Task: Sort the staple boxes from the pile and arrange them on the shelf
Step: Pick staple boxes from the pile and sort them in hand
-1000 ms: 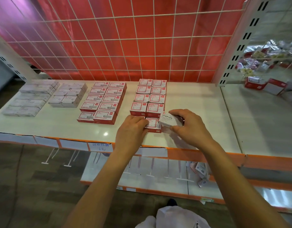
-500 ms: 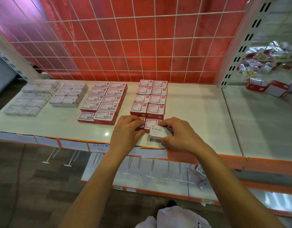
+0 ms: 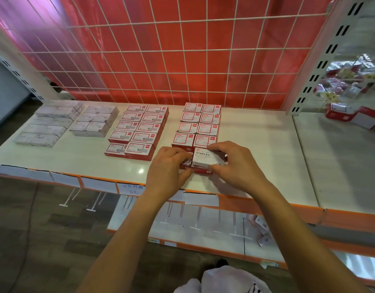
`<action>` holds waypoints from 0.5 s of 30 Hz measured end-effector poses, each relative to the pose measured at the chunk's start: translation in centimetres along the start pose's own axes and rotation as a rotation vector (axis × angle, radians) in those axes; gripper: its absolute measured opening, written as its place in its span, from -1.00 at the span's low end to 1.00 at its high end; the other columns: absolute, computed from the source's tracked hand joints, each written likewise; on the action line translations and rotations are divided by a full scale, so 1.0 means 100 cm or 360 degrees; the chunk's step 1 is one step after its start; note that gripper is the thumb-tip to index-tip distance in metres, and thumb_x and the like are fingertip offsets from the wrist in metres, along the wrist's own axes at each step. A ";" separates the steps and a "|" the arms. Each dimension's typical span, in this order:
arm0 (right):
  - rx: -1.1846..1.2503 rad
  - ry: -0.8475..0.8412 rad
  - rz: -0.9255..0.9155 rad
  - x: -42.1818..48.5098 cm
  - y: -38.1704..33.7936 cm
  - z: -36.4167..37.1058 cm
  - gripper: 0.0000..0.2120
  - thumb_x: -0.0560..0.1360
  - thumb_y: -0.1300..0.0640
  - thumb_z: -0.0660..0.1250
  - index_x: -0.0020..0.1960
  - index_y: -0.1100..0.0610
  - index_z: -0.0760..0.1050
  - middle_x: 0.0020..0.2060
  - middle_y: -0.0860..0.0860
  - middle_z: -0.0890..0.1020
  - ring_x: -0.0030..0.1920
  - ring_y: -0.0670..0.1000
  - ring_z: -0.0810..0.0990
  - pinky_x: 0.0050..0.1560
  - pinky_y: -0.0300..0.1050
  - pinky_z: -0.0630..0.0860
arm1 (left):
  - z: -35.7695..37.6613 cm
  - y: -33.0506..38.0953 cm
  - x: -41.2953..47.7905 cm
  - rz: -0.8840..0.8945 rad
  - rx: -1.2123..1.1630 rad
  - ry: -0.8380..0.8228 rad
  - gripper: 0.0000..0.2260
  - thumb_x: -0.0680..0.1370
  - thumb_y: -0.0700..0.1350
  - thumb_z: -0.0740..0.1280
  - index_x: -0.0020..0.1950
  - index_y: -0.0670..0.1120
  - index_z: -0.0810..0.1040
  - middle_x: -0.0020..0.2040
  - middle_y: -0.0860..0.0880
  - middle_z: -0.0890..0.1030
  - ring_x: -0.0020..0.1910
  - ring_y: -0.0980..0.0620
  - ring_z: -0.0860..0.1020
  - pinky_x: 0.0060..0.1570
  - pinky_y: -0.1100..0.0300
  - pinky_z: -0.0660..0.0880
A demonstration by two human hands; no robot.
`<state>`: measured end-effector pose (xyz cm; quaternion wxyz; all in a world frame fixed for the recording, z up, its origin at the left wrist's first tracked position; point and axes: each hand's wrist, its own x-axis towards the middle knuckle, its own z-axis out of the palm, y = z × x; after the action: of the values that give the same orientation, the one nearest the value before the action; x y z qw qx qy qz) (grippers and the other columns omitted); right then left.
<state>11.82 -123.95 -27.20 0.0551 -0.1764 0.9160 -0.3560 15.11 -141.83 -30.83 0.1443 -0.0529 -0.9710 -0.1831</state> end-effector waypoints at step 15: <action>0.0484 -0.0114 -0.0118 0.026 -0.021 0.011 -0.50 0.45 0.36 0.36 0.34 0.06 0.43 0.32 -0.01 0.46 0.33 -0.02 0.42 0.27 -0.13 0.46 | -0.049 -0.026 0.006 -0.0435 -0.0982 -0.0044 -0.66 0.44 -0.13 0.47 0.20 -0.02 0.57 0.04 0.13 0.58 -0.07 0.28 0.56 -0.13 0.46 0.49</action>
<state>10.25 -127.04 -26.57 0.1006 -0.2124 0.8419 -0.4858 15.37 -145.98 -27.17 0.0823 0.0342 -0.8699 -0.4852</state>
